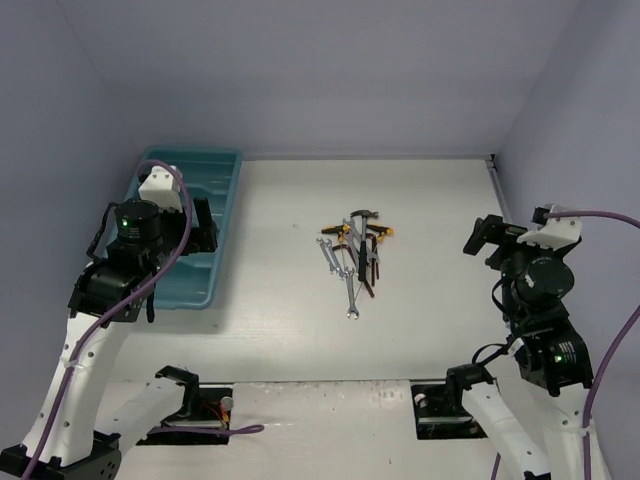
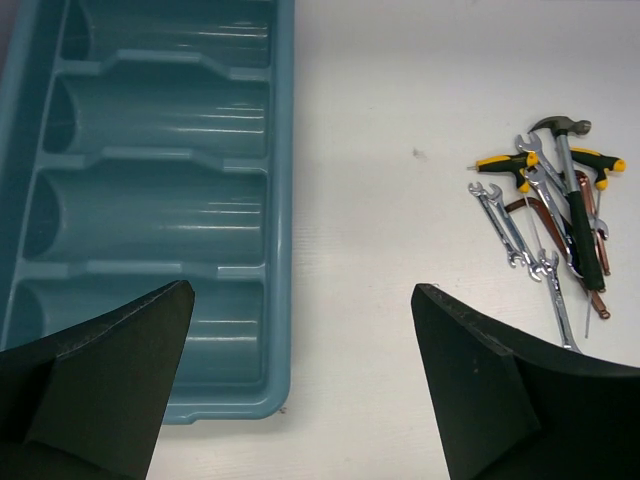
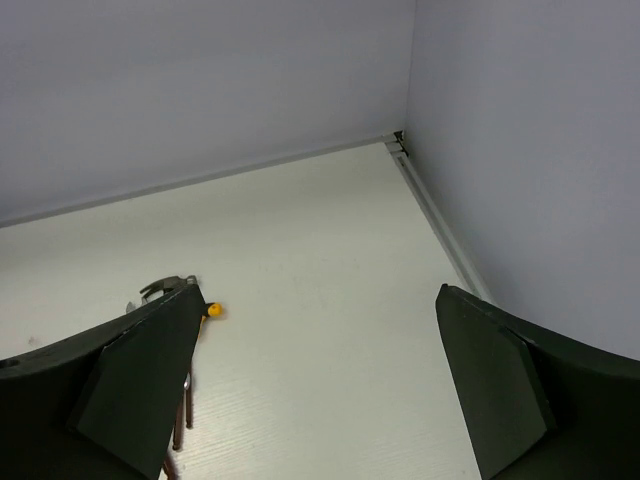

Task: Sort the tools into containers

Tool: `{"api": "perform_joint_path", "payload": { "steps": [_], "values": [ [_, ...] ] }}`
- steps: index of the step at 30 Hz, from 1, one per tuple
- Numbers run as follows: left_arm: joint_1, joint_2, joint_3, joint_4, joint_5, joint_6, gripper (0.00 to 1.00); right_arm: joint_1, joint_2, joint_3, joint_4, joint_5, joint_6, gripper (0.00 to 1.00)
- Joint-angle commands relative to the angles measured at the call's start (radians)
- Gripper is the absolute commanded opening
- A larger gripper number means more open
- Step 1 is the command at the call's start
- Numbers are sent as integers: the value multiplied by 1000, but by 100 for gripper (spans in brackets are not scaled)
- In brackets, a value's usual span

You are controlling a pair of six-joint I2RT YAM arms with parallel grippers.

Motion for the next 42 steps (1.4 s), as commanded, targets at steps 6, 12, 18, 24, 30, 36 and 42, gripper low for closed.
{"api": "perform_joint_path", "payload": {
  "steps": [6,12,18,24,30,36,42],
  "values": [
    [-5,51,57,19,46,-51,88,10,117,-36,72,-104,83,100],
    [-5,77,60,6,38,-66,88,9,334,-2,69,-229,162,100],
    [-4,110,81,-48,-5,-74,88,80,622,92,70,-230,303,97],
    [-4,105,62,-68,-14,-93,88,142,932,248,72,-158,350,68],
    [-4,87,41,-84,-36,-106,88,181,1166,398,84,-136,350,40],
    [-4,85,19,-88,8,-128,88,210,1362,529,85,-147,373,37],
    [-2,80,12,-106,10,-104,88,218,1494,620,87,-117,398,32]
  ]
}}
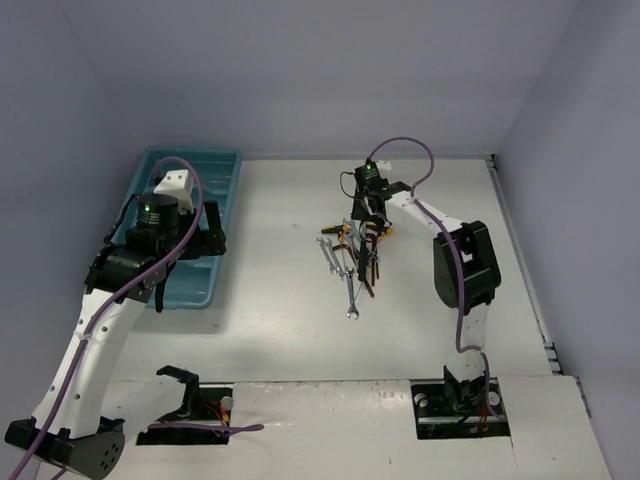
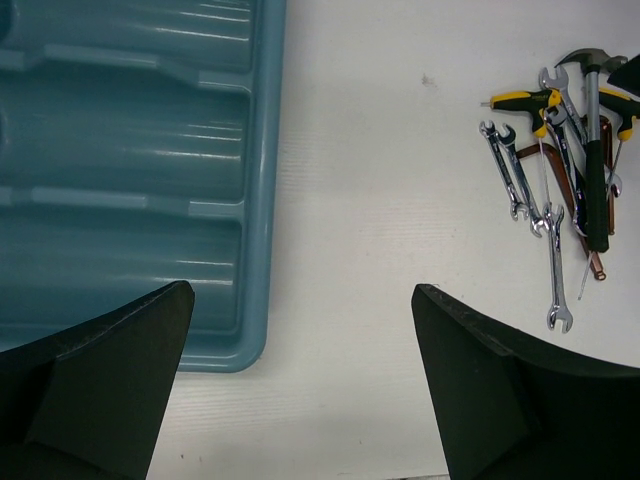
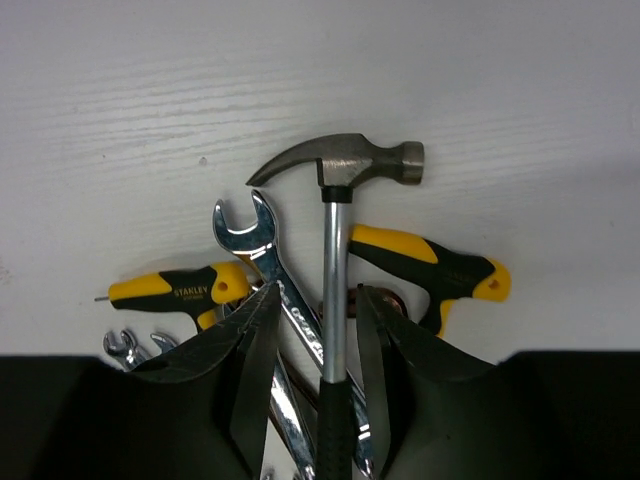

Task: Sort the tools into containers

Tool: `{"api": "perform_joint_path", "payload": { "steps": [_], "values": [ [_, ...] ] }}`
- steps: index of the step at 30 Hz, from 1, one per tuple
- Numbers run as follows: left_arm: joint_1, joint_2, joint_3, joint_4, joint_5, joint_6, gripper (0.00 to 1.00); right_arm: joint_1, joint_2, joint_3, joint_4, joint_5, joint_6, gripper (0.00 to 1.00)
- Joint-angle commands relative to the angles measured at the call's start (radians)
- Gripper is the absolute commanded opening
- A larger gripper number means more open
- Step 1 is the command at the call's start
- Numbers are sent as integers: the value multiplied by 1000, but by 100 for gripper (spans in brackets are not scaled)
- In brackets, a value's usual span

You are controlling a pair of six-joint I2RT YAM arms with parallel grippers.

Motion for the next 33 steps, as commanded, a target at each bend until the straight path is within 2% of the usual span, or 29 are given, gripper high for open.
{"api": "perform_joint_path", "payload": {
  "steps": [1,10,21,25,27,29,33],
  "values": [
    [-1,-15,7,7,-1,7,88,6,49,89,25,52,38,32],
    [-1,-8,3,-5,-6,28,88,14,128,113,26,146,74,28],
    [-1,20,5,-4,9,30,88,13,213,131,27,121,61,25],
    [-1,19,6,-4,11,31,88,13,227,140,31,119,42,17],
    [-1,19,6,-4,9,31,88,13,223,148,31,126,26,6],
    [-1,22,10,-4,12,27,88,14,204,159,34,135,-2,1],
    [-1,33,39,-1,31,14,88,28,107,165,51,146,-107,0]
  ]
}}
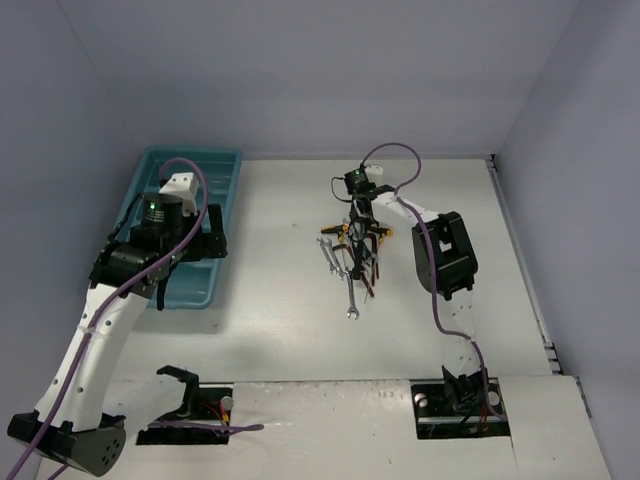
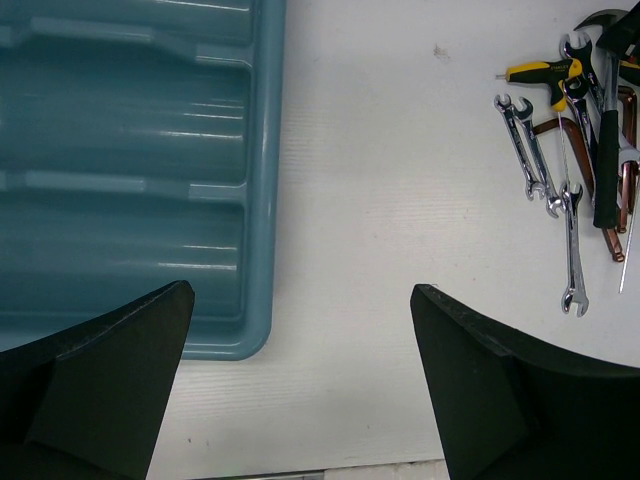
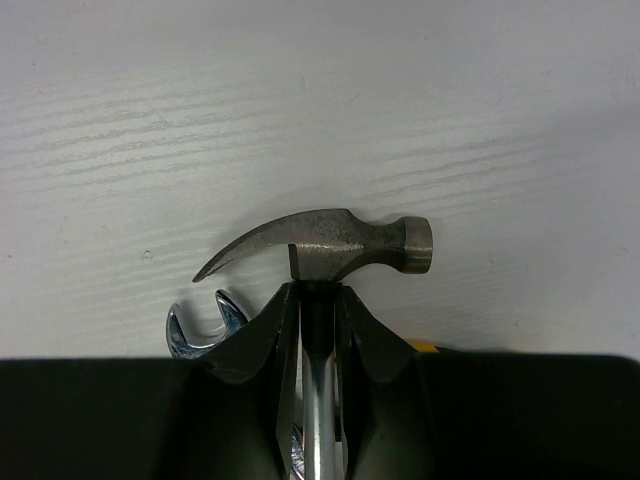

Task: Sort the tools into containers

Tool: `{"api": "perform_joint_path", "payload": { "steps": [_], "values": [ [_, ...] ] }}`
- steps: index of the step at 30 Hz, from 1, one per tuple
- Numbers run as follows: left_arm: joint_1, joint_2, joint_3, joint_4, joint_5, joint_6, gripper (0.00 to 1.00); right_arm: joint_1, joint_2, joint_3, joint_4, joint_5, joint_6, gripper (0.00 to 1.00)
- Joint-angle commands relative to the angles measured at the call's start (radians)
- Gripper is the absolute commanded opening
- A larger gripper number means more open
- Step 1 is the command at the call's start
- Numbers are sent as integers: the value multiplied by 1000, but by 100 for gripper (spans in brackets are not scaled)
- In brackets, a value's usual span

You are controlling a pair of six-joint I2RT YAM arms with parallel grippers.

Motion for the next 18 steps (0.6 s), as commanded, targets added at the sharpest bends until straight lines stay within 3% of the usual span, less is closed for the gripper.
{"api": "perform_joint_path", "payload": {
  "steps": [1,9,18],
  "values": [
    [-1,15,53,28,30,-4,88,27,-133,40,17,42,-130,0],
    [-2,62,139,58,172,-66,88,132,-450,-80,114,-57,-310,0],
    [-4,71,107,275,361,-196,88,241,-735,-212,157,-308,-379,0]
  ]
}}
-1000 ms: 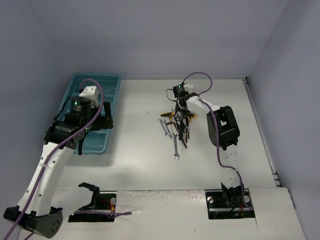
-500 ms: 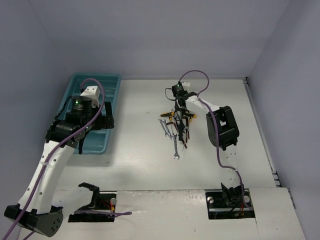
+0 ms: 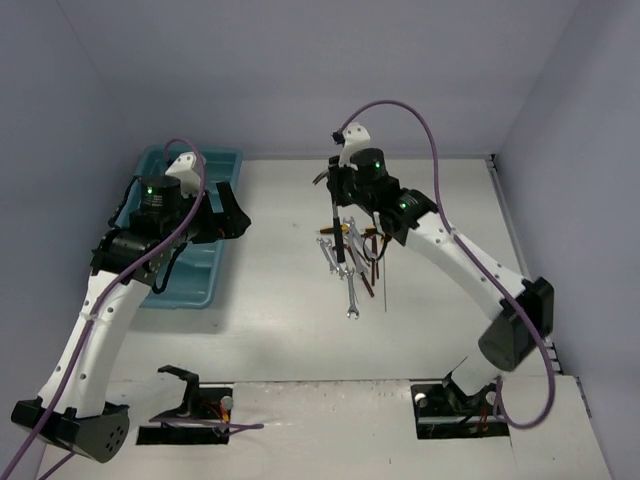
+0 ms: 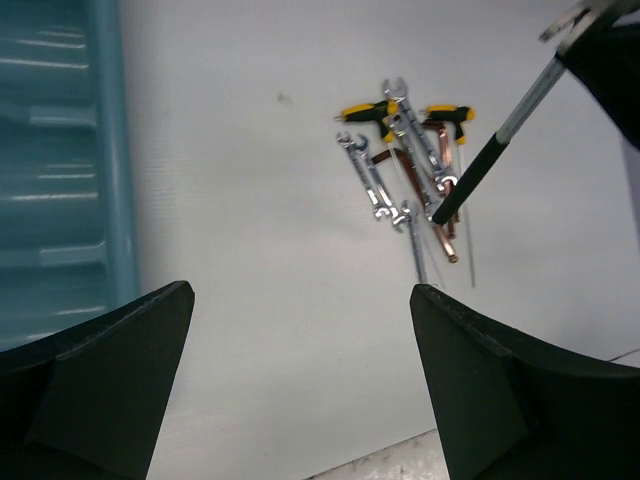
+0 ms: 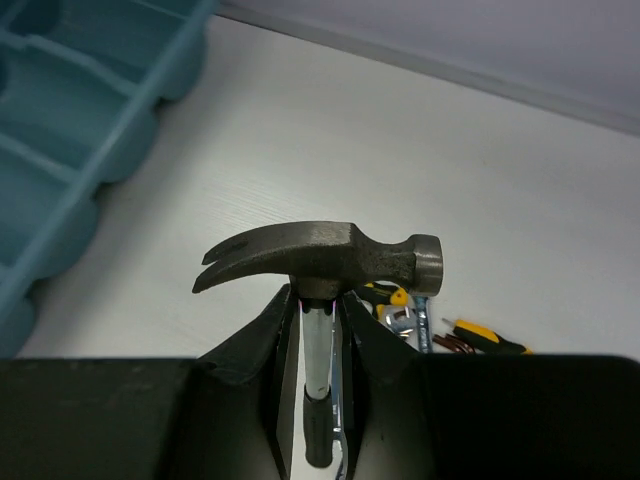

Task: Sort the tools into containers

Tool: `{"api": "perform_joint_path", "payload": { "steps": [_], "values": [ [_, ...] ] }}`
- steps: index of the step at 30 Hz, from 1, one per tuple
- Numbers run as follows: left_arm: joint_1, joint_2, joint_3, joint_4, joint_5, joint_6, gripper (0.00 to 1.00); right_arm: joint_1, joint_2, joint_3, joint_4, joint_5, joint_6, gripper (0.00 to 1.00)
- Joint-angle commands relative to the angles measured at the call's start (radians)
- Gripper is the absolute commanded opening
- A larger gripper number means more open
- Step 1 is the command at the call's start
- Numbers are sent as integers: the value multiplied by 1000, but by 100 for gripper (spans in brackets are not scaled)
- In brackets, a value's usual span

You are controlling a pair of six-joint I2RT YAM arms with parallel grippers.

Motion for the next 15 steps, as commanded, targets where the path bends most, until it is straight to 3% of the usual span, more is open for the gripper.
{"api": "perform_joint_path", "payload": {
  "steps": [1,15],
  "values": [
    [-4,5,16,196,136,-102,88,38,-125,-54,66,-149,-61,0],
    [-23,87,98,343,349,-93,88,112,-273,-117,68,-372,-98,0]
  ]
}}
